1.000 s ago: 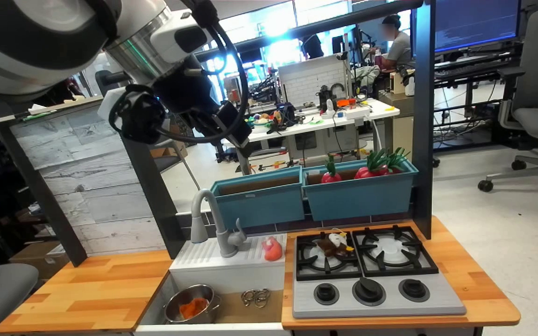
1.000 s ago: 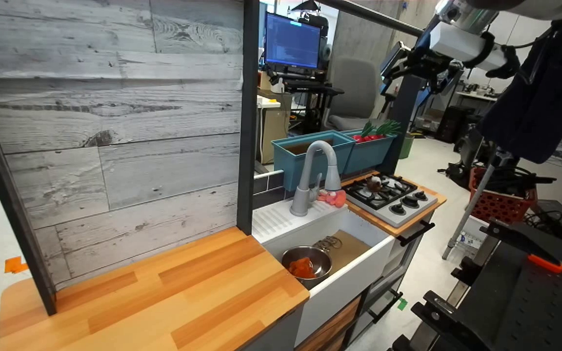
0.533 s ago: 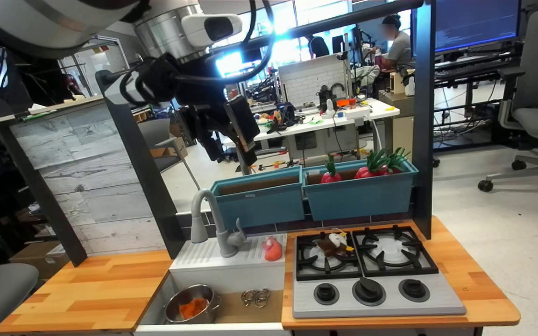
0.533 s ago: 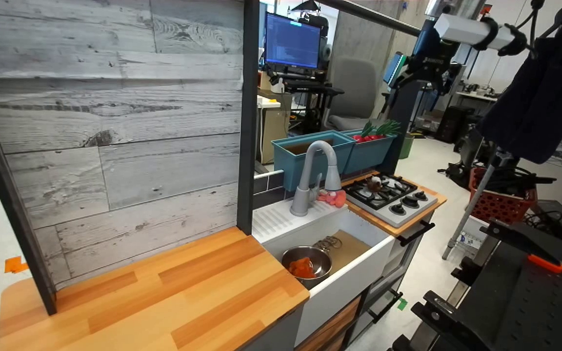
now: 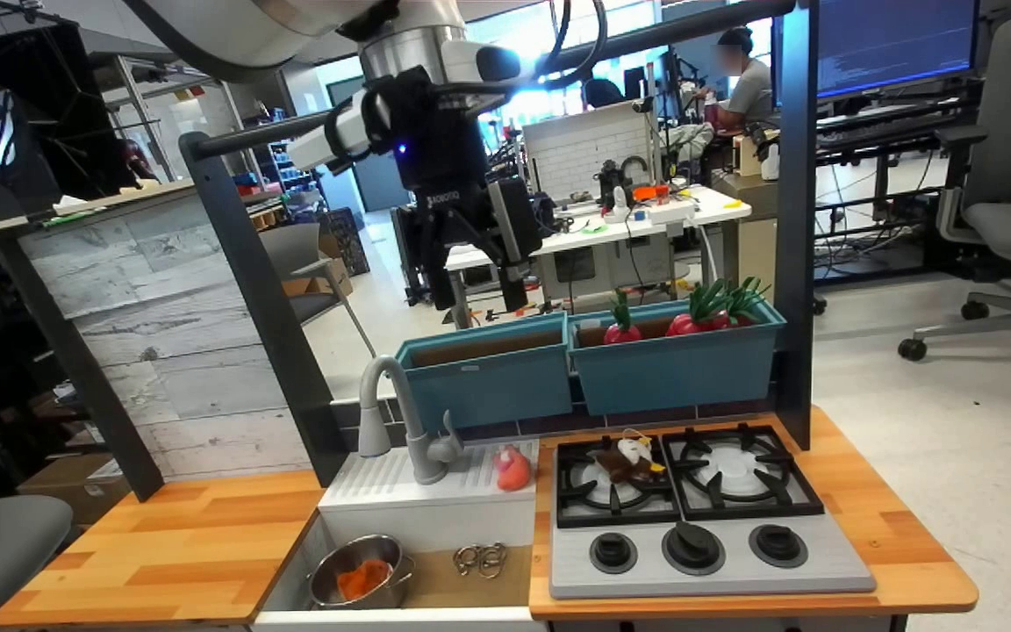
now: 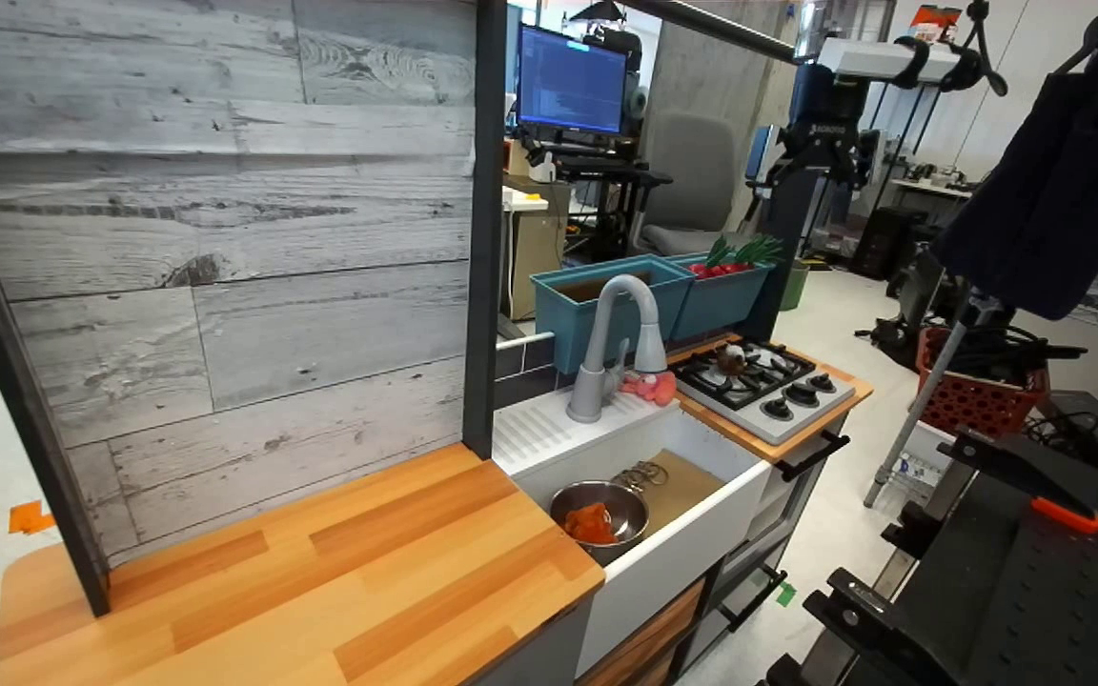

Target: Pick the stuffed animals on the counter and the stove and put them in the pot in the sink

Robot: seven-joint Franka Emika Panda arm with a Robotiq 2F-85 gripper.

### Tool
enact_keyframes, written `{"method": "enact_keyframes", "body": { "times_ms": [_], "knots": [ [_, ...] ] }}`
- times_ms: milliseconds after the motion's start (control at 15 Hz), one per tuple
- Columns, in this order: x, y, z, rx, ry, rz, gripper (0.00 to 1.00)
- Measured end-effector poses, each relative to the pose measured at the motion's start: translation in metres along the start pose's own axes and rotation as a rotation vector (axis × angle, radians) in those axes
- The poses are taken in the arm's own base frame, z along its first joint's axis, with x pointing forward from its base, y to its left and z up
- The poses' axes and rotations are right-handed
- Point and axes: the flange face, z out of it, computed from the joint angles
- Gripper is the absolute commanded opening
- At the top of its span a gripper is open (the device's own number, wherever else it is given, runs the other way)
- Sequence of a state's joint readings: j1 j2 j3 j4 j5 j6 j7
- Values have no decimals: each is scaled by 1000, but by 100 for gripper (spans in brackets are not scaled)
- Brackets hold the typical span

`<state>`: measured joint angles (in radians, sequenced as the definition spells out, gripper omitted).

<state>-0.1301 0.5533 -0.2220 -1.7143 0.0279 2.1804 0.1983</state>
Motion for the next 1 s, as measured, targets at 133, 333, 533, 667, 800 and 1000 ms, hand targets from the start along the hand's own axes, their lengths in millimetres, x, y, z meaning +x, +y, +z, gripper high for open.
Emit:
{"method": "enact_keyframes", "body": {
  "times_ms": [133,333,533,667,800,1000],
  "knots": [
    [3,-1,-2,0,15,3,100],
    [-4,-2,7,9,-20,-114,100],
    [-24,2,24,-28,-115,-248,100],
    [-36,5,32,-67,-163,-341,100],
    [-43,7,39,-89,-182,-329,100],
    [-46,6,43,-96,-188,-268,100]
  ]
}}
